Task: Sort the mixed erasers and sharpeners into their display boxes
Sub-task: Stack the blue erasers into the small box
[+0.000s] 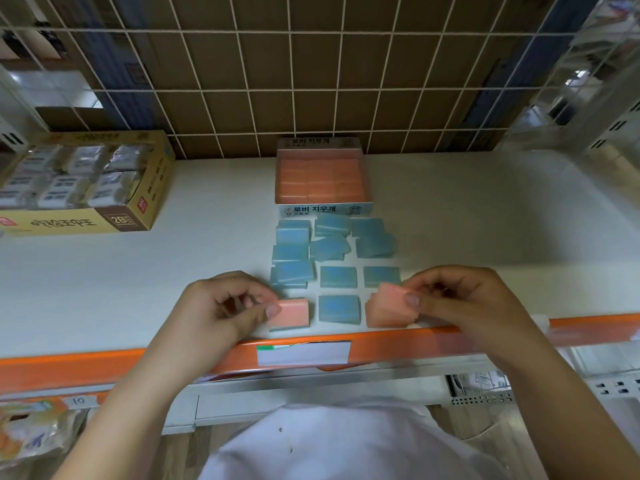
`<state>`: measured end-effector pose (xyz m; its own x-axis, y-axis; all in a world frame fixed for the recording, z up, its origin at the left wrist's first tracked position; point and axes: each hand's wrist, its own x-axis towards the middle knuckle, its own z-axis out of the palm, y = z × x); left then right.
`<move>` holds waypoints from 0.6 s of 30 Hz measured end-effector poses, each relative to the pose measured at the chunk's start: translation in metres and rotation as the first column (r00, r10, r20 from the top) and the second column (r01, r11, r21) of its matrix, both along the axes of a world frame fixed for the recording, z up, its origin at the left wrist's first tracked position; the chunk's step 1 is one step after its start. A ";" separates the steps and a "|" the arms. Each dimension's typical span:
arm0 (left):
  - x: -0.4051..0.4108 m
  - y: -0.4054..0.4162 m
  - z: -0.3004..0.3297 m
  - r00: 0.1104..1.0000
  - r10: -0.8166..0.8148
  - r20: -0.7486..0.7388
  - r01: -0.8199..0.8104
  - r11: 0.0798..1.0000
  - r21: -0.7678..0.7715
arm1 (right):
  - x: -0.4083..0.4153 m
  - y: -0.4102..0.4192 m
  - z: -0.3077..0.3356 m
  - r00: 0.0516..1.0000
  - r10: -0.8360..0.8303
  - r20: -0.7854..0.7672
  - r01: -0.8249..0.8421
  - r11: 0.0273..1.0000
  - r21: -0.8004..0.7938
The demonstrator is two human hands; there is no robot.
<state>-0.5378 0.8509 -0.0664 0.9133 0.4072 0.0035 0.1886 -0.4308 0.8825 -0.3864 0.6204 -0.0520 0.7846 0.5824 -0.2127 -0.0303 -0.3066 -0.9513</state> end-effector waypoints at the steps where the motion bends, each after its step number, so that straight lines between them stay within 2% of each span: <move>1: 0.001 0.000 0.001 1.000 0.029 0.008 -0.029 0.999 -0.039 | 0.001 0.001 0.001 1.000 -0.016 -0.011 0.016 1.000 0.012; 5: 0.011 -0.002 0.014 0.992 0.091 0.090 -0.070 0.975 -0.212 | 0.005 0.011 0.009 0.999 -0.027 -0.027 0.030 0.996 0.086; 8: 0.024 -0.001 0.026 0.980 0.131 0.151 -0.081 0.951 -0.298 | 0.013 0.027 0.013 0.999 -0.033 -0.013 0.034 0.996 0.083; 12: 0.053 0.008 0.035 0.961 0.209 0.179 -0.163 0.957 -0.241 | 0.032 0.053 0.025 0.993 -0.029 0.116 0.027 1.000 0.012; 15: 0.081 0.016 0.040 0.939 0.294 0.181 -0.241 0.934 -0.266 | 0.051 0.073 0.032 0.969 -0.016 0.245 0.025 0.999 -0.032; 18: 0.108 0.035 0.035 0.963 0.243 0.120 -0.217 0.956 -0.197 | 0.075 0.093 0.027 0.919 0.026 0.394 0.033 0.989 -0.142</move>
